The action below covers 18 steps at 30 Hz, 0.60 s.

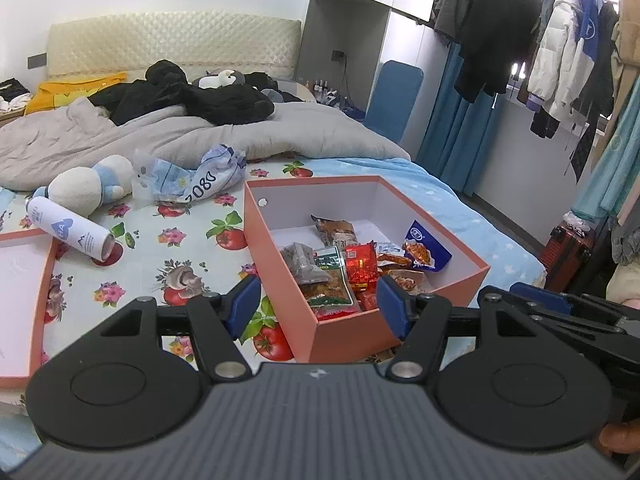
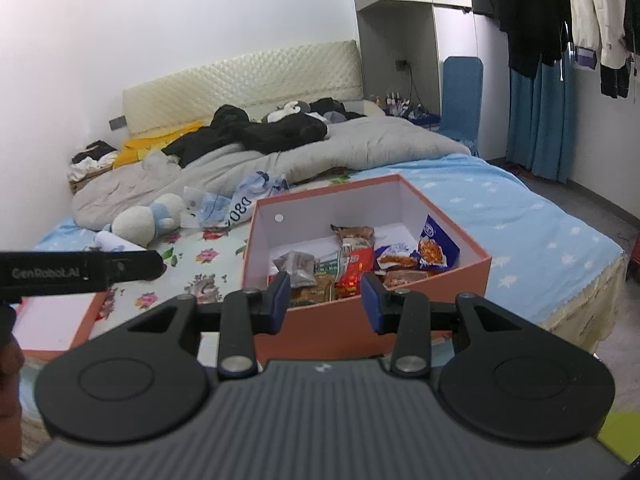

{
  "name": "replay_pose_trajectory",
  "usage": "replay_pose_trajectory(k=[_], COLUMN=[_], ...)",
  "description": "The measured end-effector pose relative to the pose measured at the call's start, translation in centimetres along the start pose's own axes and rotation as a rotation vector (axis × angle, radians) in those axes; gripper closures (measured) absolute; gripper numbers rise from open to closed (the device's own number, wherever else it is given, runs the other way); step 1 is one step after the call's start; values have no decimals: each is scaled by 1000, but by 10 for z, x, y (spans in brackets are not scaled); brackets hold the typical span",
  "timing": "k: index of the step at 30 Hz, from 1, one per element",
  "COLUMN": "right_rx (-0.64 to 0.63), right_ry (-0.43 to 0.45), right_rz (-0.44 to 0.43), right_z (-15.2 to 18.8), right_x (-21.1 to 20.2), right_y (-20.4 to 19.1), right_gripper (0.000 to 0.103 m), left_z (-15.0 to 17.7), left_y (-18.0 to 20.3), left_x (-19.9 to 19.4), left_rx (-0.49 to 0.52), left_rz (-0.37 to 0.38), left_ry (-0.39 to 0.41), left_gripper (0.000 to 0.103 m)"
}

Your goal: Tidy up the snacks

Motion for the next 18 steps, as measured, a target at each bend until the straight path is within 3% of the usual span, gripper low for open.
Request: replay_pose_trajectory(k=[18], right_rx=[14], right_ry=[-15], right_rz=[-4], right_z=[6], right_x=[-1], right_y=[1], right_gripper=[61], left_z=[-1], left_y=[-3], left_x=[-2], left_rx=[-10], left_rz=[-22], left_ry=[13], left_gripper=[34])
Point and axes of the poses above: each gripper's, at about its wrist camera, not at the fingertips, and x roughly the way its jaws point, y to its right, z to its underside, the point moved 4 cm from there along x, roughly the way its jaws point, and after that the axes turned 12 degrees about -z, right-handed, at the moved point
